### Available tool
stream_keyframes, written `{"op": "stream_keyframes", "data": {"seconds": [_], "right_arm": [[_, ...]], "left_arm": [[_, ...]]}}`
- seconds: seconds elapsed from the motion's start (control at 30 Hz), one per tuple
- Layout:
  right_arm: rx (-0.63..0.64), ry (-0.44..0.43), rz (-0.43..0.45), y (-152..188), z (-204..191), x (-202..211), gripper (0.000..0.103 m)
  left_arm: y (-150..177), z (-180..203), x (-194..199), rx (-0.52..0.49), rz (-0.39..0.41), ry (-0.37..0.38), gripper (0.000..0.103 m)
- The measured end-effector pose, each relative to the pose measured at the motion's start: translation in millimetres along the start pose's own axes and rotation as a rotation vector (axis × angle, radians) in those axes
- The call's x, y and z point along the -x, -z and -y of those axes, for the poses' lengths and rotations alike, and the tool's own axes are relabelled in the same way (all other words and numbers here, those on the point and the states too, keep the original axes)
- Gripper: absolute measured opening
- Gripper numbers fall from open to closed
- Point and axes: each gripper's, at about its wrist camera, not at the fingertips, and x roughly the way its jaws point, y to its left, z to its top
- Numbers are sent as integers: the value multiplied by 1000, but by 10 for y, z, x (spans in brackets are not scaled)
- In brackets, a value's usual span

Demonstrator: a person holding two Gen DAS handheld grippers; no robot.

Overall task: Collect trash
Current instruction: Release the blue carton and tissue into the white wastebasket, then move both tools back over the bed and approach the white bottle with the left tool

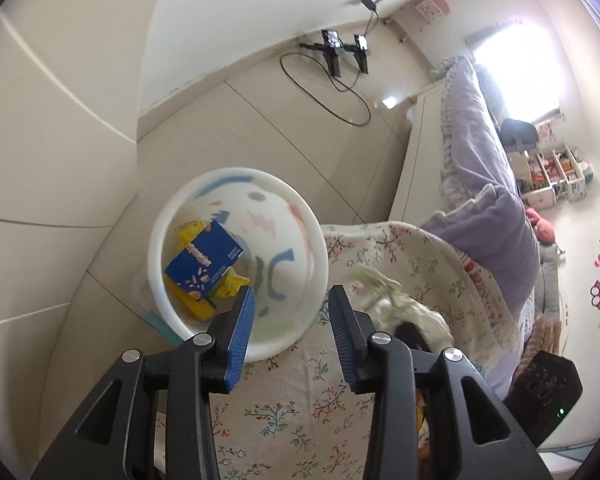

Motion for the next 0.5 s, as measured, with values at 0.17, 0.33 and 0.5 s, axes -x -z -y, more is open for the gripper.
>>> {"op": "stream_keyframes", "data": {"seconds": [0.17,0.33,0.5], "right_arm": [[-45,-30,-23,-39,-140,-347,70],[-23,-47,-23,50,-217,-322,70],[-26,-13,-13,77,-10,-14,70]], "left_arm": [[33,6,65,15,6,19,44],[94,146,69,-28,5,10,44],[254,346,-2,-83,-31,25,44]]}}
